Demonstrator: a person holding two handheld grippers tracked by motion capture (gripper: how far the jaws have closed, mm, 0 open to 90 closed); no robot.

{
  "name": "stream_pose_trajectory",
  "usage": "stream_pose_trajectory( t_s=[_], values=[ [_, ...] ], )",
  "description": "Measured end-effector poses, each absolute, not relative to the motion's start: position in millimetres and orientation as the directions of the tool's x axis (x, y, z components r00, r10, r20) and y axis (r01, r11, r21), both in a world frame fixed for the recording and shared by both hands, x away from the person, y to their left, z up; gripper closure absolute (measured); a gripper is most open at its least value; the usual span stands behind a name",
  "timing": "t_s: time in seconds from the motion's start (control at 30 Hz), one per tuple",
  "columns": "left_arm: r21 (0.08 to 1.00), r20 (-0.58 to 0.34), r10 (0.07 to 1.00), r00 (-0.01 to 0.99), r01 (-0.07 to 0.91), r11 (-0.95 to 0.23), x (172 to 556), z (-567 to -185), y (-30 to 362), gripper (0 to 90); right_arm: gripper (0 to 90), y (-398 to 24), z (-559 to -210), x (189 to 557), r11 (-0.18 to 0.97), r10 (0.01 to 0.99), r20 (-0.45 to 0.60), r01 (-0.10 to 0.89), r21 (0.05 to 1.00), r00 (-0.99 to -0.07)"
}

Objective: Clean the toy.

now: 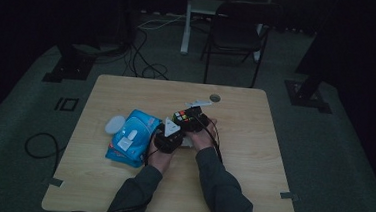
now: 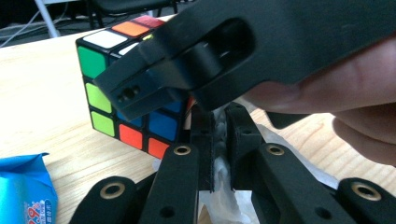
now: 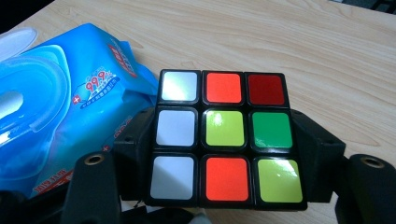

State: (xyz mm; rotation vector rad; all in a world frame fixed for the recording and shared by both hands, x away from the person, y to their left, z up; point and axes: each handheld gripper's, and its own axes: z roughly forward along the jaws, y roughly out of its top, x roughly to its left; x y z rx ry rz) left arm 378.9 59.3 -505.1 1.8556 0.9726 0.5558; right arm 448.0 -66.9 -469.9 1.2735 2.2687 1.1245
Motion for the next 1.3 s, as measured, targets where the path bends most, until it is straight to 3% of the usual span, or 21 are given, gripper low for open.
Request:
stream_pose_trajectory(
  t_s=[1.3],
  values=[
    [0.913,-0.038,0.836,0.548,0.359,-0.194,375,-506,55,84.4,33.9,-66,-471,449,0.293,0.834,0.103,0.593,0.750,-0.542]
  ],
)
